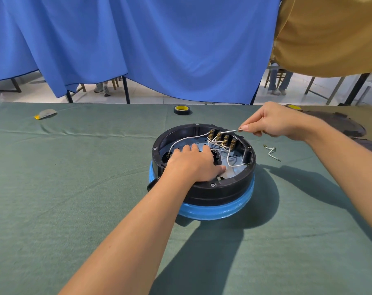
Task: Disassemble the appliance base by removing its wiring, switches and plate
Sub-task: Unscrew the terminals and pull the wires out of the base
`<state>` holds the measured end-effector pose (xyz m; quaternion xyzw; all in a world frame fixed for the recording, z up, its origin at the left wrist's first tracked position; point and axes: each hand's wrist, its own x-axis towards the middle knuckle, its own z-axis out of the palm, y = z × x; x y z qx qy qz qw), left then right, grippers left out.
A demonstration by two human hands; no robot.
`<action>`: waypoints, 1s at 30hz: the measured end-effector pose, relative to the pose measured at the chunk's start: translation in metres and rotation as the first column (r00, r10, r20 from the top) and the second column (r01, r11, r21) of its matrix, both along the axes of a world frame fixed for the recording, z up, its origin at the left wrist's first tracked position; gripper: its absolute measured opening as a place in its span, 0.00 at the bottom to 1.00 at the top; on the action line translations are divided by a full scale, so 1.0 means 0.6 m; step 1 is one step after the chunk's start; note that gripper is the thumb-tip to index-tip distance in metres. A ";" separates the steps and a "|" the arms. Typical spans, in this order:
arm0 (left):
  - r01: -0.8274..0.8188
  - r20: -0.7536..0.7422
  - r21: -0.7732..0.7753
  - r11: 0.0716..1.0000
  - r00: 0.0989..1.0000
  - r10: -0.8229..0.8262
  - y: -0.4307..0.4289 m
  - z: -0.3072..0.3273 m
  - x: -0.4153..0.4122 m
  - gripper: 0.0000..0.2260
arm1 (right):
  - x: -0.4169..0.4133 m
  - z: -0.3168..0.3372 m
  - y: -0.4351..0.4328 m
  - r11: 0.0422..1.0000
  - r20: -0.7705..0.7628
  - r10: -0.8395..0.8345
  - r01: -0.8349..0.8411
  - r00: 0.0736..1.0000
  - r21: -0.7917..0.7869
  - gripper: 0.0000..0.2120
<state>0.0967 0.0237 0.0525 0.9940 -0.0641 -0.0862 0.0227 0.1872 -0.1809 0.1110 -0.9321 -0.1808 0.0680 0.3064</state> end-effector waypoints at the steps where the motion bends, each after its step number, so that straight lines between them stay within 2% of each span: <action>1: 0.000 0.004 0.001 1.000 1.000 0.000 0.000 0.000 0.000 0.37 | -0.009 -0.007 0.003 0.999 0.104 0.005 0.001 0.995 -0.053 0.06; 3: -0.004 0.008 0.002 1.000 1.000 0.004 0.000 -0.001 0.000 0.37 | -0.025 -0.019 0.011 0.986 0.262 0.036 0.009 0.964 -0.169 0.07; 6: -0.008 0.005 0.001 1.000 1.000 0.008 0.000 -0.002 0.001 0.37 | -0.029 -0.019 0.013 0.977 0.327 0.083 -0.013 0.941 -0.211 0.08; 9: -0.008 0.002 0.005 1.000 1.000 0.008 0.000 -0.003 0.002 0.37 | -0.007 -0.005 0.005 0.983 0.231 0.125 -0.089 0.965 -0.160 0.07; 13: -0.010 0.017 0.016 1.000 1.000 0.010 0.001 -0.004 0.004 0.37 | 0.030 0.009 -0.006 0.988 0.030 0.139 -0.136 0.990 -0.078 0.07; 15: -0.013 0.026 0.021 1.000 1.000 0.012 0.001 -0.006 0.005 0.37 | 0.035 0.010 -0.006 0.987 -0.007 0.151 -0.151 0.989 -0.048 0.07; 18: -0.016 0.022 0.019 1.000 1.000 0.016 0.002 -0.006 0.006 0.37 | 0.034 0.010 -0.002 0.980 0.068 0.171 -0.163 0.983 -0.115 0.07; 22: -0.022 0.022 0.020 1.000 1.000 0.021 0.002 -0.007 0.006 0.38 | 0.013 -0.002 -0.004 0.972 0.254 0.164 -0.111 0.953 -0.208 0.07; 26: -0.020 0.021 0.014 1.000 1.000 0.020 0.001 -0.006 0.005 0.37 | -0.022 -0.026 -0.015 0.977 0.387 0.123 -0.043 0.914 -0.208 0.08; 30: -0.028 0.027 0.024 0.999 0.999 0.027 0.000 -0.004 0.006 0.37 | -0.032 -0.047 -0.010 0.982 0.449 0.133 -0.056 0.883 -0.182 0.08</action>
